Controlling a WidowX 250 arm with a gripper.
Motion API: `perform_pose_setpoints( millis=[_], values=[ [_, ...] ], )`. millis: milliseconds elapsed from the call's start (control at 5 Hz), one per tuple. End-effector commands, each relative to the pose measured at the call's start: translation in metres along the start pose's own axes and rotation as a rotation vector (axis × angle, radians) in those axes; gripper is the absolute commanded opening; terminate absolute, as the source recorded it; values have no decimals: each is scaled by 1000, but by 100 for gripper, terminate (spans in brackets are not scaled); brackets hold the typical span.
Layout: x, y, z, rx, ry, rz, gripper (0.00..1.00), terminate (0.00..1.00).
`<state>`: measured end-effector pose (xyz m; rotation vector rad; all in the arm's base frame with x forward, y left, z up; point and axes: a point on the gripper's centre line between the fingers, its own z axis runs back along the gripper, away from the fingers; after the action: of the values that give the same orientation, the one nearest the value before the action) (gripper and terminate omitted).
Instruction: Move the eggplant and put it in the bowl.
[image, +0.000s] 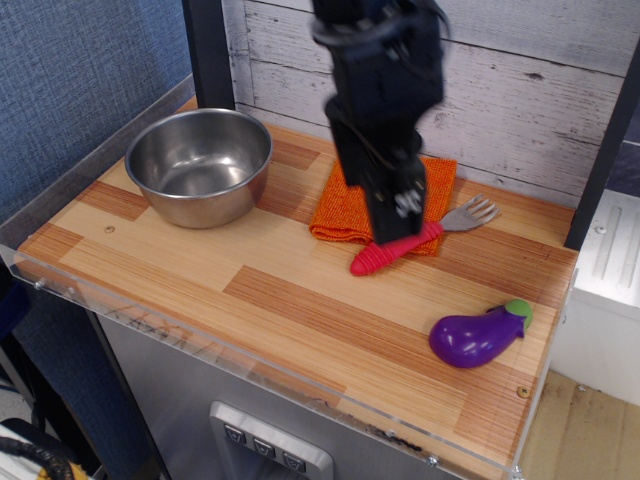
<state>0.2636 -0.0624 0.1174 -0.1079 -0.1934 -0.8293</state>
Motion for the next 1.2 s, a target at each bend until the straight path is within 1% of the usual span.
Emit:
perform_pose_setpoints(
  millis=[0,200,400,600,800,1000],
  values=[
    [8,-15,-37,-1,15,17,100,0],
    [3,-12,-61,0,49,70,100,0],
    [3,-14,-77,5,52,98,100,0],
    [8,-21,-90,-12,57,103,100,0],
    [15,-28,-94,-21,52,107,100,0],
    [23,-28,-92,-18,39,109,100,0]
  ],
)
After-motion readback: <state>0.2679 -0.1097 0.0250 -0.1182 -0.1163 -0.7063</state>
